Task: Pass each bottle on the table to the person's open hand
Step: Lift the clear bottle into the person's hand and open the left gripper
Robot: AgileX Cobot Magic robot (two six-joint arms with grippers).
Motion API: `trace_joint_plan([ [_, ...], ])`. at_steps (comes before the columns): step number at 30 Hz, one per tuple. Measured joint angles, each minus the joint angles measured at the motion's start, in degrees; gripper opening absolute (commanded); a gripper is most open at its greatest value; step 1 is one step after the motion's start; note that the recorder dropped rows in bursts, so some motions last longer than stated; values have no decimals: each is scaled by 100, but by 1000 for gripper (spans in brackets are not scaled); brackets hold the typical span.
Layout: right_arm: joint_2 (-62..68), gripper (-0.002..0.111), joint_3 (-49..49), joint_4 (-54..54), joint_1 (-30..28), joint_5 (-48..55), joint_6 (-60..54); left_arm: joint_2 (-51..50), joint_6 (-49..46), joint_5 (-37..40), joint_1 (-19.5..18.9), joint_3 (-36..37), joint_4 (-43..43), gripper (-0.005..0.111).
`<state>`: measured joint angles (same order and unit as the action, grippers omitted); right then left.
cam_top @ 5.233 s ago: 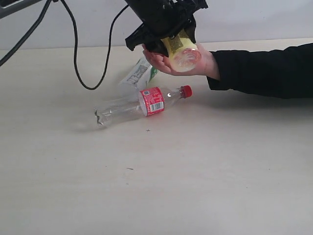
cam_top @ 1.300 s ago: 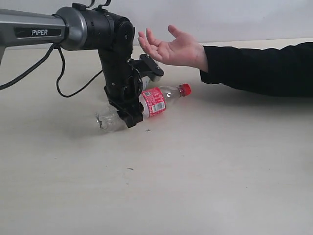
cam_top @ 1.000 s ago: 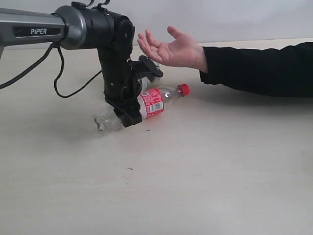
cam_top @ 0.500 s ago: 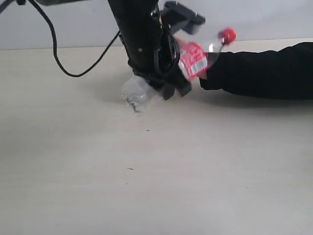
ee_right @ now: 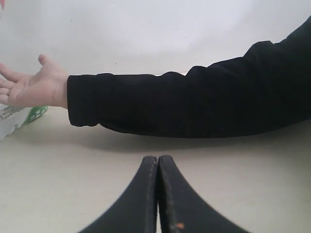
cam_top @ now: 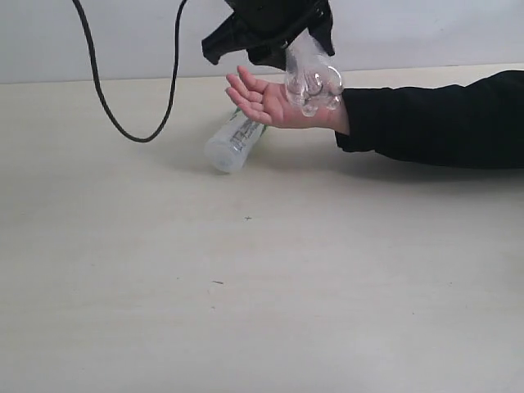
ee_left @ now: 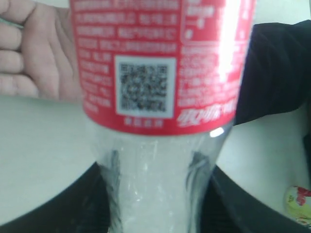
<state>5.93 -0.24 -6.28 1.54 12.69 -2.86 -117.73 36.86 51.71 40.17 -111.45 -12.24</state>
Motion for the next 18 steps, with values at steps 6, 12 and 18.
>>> trace_joint_plan([
  [6, 0, 0, 0, 0, 0, 0, 0, -574, -574, -100, -470, -28, -1550, 0],
  [12, 0, 0, 0, 0, 0, 0, 0, -737, -953, -282, -647, -28, -1776, 0],
  [18, 0, 0, 0, 0, 0, 0, 0, -951, -990, -580, -680, -28, -1725, 0],
])
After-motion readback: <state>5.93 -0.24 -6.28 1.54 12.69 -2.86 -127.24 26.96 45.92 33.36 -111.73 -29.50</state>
